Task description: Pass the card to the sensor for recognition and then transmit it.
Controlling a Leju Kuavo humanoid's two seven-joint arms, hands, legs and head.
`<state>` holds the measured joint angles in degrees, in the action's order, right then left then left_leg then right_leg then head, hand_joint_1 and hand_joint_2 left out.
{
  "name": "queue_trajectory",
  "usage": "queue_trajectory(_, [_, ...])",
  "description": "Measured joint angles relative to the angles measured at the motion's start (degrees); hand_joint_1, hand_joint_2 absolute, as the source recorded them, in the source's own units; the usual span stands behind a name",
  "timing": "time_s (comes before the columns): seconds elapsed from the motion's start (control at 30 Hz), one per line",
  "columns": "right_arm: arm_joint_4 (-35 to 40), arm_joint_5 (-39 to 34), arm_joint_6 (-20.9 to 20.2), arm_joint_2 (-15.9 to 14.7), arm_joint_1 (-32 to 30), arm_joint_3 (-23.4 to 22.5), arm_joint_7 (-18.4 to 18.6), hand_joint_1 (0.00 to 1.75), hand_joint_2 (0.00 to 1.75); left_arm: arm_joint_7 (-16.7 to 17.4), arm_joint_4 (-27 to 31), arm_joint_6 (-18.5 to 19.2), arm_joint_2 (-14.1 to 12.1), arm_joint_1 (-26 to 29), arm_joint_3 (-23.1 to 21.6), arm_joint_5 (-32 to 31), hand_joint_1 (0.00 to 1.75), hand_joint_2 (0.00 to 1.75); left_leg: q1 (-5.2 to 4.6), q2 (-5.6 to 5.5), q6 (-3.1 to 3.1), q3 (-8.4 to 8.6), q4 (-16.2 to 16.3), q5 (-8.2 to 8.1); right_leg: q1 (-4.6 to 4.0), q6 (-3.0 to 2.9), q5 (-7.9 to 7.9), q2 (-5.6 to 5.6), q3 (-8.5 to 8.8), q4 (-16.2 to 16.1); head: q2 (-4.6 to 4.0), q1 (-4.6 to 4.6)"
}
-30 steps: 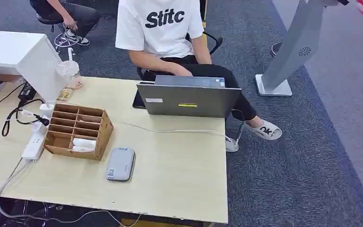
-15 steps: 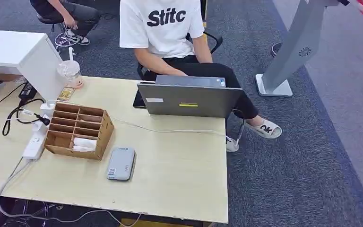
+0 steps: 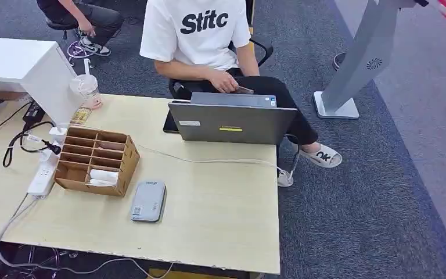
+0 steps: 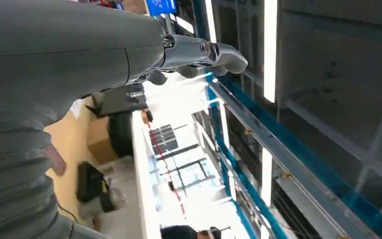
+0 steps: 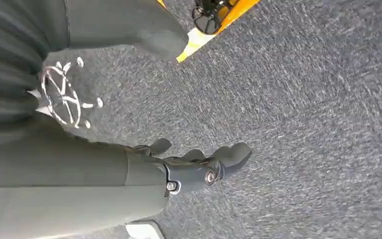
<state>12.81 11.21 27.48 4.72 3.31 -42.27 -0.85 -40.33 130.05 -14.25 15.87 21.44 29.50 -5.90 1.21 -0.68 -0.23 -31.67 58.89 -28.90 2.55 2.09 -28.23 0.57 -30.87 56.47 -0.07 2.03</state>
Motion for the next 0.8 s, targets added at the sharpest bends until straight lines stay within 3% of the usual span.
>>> queue_trajectory(0.1, [-0.1,0.3,-0.3,0.2,0.0,0.0,0.3,0.0,1.75,0.0,2.6,0.1,-0.5,1.0,-3.4,0.1,0.0,1.75,0.0,0.0,0.0,-0.01,0.0,0.0,0.0,0.0,-0.01,0.0,-0.01,0.0,0.0,0.02])
queue_trajectory(0.2, [-0.3,2.4,-1.2,0.5,0.0,0.5,1.9,0.0,1.75,0.8,2.2,0.6,-3.2,1.2,-5.4,-3.3,0.0,1.75,0.0,-0.02,0.0,0.0,0.0,0.0,0.0,0.01,-0.04,-0.02,-0.14,0.0,0.0,0.07])
queue_trajectory(0.33, [-0.4,4.7,-2.9,0.6,0.1,1.8,4.5,0.0,1.75,13.3,-5.8,6.2,-10.5,-6.2,-6.5,-6.6,0.0,1.75,0.01,-0.19,0.01,-0.04,0.0,0.14,-0.01,-0.03,-0.06,-0.26,-0.07,0.0,0.0,0.13])
queue_trajectory(0.43, [-0.5,5.2,-3.1,0.7,0.3,2.4,4.9,0.0,1.75,14.9,-11.6,7.2,-14.4,-11.0,-6.6,-7.2,0.0,1.75,0.05,0.0,-0.13,-0.03,0.0,0.23,-0.04,-0.18,0.12,-0.03,-0.05,0.1,0.0,-0.09])
queue_trajectory(0.53, [-0.5,5.9,-3.8,0.7,0.0,2.7,5.0,0.0,1.75,17.2,-14.5,8.4,-16.4,-13.0,-6.7,-7.9,0.0,1.75,0.01,0.05,-0.11,0.0,0.0,0.24,0.0,-0.14,0.17,0.07,-0.12,0.1,0.0,-0.04])
queue_trajectory(0.63, [-0.5,8.2,-5.6,0.7,0.2,3.6,5.9,0.0,1.75,24.4,-22.7,8.5,-20.2,-19.7,-7.3,-13.7,0.0,1.75,0.0,-0.17,-0.06,-0.11,0.0,0.31,-0.01,-0.12,0.18,-0.22,-0.24,0.0,0.0,0.04])
queue_trajectory(0.8, [-0.5,11.7,-8.1,0.6,0.6,5.4,6.1,0.0,1.75,29.5,-43.0,2.2,-25.3,-36.7,-10.1,-29.3,0.0,1.75,0.02,-0.22,-0.11,-0.18,0.0,0.57,-0.02,-0.14,0.41,-0.2,-0.19,0.1,0.0,-0.04])
